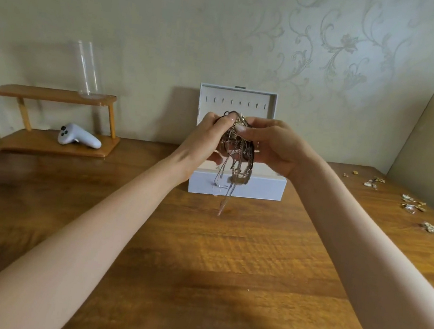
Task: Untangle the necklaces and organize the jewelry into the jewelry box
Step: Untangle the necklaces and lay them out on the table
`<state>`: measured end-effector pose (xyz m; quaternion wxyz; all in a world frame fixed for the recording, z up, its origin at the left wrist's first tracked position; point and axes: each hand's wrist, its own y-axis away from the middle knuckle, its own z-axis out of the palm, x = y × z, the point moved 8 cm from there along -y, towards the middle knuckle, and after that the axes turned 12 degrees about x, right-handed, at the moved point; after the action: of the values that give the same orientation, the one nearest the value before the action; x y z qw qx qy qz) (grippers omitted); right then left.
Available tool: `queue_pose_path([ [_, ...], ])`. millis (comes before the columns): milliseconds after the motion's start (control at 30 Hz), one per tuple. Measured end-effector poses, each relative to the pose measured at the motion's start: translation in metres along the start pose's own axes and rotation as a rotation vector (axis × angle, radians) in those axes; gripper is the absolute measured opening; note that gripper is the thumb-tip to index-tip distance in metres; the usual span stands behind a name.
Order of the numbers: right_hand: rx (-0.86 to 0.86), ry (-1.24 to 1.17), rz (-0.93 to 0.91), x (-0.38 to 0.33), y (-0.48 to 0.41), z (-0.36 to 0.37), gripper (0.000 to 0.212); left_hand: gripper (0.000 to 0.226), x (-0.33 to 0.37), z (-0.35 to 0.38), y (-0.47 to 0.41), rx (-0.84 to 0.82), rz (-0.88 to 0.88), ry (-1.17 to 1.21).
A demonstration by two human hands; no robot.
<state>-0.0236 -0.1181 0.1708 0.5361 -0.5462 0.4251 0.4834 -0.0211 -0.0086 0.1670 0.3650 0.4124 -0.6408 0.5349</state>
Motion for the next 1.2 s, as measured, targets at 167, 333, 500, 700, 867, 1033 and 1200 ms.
queue_pose_path([
  [167,0.07,0.078,-0.059,-0.015,0.003,-0.006,0.015,0.051,-0.006,0.009,0.003,-0.121,-0.101,0.108],
  [333,0.105,0.166,-0.046,-0.006,0.005,-0.013,0.013,0.049,-0.015,0.014,0.011,-0.186,-0.151,0.033],
  [500,0.105,0.232,0.008,0.025,0.007,-0.021,0.016,0.045,-0.044,0.015,0.02,-0.182,-0.156,-0.076],
  [700,0.143,0.223,0.063,0.078,0.009,-0.026,0.015,0.031,-0.089,0.021,0.035,-0.155,-0.2,-0.07],
  [867,0.144,0.308,0.127,0.116,0.011,-0.034,0.019,0.018,-0.124,0.016,0.038,-0.179,-0.203,-0.17],
  [1033,0.148,0.287,0.128,0.135,0.018,-0.055,0.02,0.015,-0.141,0.01,0.038,-0.21,-0.17,-0.185],
  [1200,0.089,0.472,0.059,0.138,0.019,-0.059,0.026,0.013,-0.135,0.018,0.043,-0.309,-0.073,-0.303],
])
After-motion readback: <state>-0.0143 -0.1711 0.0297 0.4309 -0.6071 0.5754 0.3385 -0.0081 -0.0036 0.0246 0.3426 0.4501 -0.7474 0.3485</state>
